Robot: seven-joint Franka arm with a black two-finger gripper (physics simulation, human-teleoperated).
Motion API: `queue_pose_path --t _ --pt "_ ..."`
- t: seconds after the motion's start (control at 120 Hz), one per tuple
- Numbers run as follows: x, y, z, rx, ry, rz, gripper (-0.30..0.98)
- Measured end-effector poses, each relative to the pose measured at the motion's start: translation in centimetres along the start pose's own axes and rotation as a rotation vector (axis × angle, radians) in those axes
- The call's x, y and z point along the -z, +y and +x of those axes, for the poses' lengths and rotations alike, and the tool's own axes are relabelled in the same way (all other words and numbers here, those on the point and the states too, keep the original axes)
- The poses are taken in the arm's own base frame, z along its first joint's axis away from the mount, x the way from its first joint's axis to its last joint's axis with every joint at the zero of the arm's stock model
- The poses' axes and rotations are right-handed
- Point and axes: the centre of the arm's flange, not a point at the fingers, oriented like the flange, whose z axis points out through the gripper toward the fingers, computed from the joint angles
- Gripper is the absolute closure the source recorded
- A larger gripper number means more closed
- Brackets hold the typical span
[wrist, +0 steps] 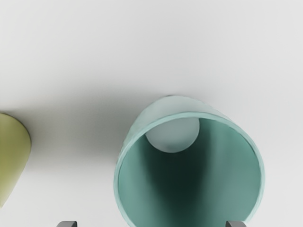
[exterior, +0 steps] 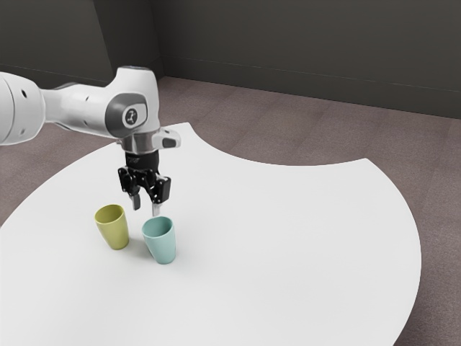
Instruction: Place the right cup onto the left cup
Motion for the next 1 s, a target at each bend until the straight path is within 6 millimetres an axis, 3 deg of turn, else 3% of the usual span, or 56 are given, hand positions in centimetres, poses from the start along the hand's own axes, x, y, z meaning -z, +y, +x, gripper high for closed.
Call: queue_pose_path --t 0.742,1.0 --pt "-4.6 -1.3 2.6 -0.006 0.007 -0.015 0.34" --pt "-5.0 -1.3 2.9 -0.007 0.012 -0.025 0.44"
